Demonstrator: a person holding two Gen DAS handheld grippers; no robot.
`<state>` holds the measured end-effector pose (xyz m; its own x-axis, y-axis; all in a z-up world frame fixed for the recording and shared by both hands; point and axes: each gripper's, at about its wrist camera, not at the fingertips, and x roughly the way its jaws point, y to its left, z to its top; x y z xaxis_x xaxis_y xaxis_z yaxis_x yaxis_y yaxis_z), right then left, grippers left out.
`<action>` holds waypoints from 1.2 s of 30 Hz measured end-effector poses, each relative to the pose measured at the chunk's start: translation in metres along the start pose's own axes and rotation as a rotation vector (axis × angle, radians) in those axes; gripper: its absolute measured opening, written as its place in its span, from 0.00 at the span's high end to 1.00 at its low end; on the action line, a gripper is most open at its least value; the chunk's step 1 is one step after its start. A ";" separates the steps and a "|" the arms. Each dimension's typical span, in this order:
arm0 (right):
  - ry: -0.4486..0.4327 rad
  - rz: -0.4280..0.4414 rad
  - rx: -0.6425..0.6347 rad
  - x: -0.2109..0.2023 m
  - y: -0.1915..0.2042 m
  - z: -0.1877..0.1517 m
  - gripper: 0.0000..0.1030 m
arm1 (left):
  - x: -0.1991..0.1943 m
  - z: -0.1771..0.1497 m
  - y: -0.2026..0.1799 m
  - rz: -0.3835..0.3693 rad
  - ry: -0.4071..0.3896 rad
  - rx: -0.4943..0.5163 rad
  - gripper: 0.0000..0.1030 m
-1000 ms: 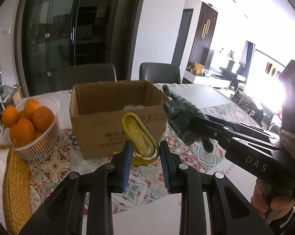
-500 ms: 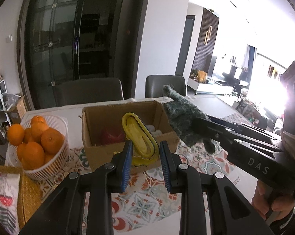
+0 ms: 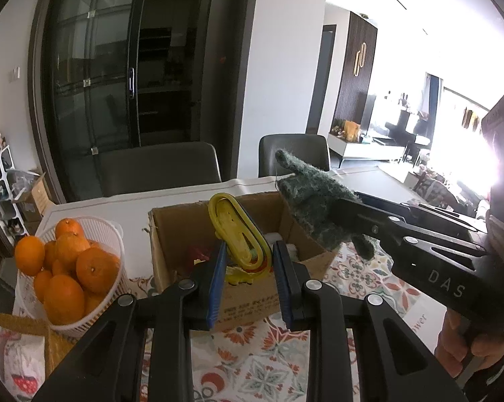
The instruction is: Organize soft objects
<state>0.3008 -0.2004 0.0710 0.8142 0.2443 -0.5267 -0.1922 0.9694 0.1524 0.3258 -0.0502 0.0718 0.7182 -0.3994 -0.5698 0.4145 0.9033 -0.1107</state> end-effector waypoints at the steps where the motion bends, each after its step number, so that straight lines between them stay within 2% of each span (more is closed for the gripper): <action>1: 0.005 0.001 -0.001 0.003 -0.001 0.001 0.81 | 0.002 0.001 0.002 0.003 0.002 0.001 0.72; 9: 0.050 0.001 0.001 0.040 -0.010 0.014 0.81 | 0.032 0.009 0.014 0.019 0.028 -0.004 0.72; 20: 0.125 -0.009 0.004 0.087 -0.017 0.018 0.81 | 0.080 0.020 0.032 0.036 0.105 -0.011 0.72; 23: 0.150 0.003 0.017 0.098 -0.020 0.017 0.80 | 0.090 0.020 0.034 0.038 0.130 -0.007 0.68; 25: 0.167 0.021 0.026 0.106 -0.023 0.016 0.77 | 0.097 0.019 0.036 0.040 0.151 -0.007 0.65; 27: 0.191 0.036 0.046 0.112 -0.027 0.016 0.59 | 0.103 0.016 0.037 0.052 0.170 -0.006 0.56; 30: 0.185 0.000 0.066 0.111 -0.032 0.014 0.54 | 0.104 0.014 0.038 0.083 0.177 -0.004 0.50; 36: 0.177 -0.067 0.062 0.097 -0.034 0.010 0.53 | 0.087 0.013 0.037 0.176 0.132 0.015 0.44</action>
<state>0.3918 -0.2105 0.0236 0.7142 0.1850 -0.6751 -0.1022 0.9817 0.1609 0.4111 -0.0537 0.0283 0.7014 -0.2110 -0.6808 0.2980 0.9545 0.0111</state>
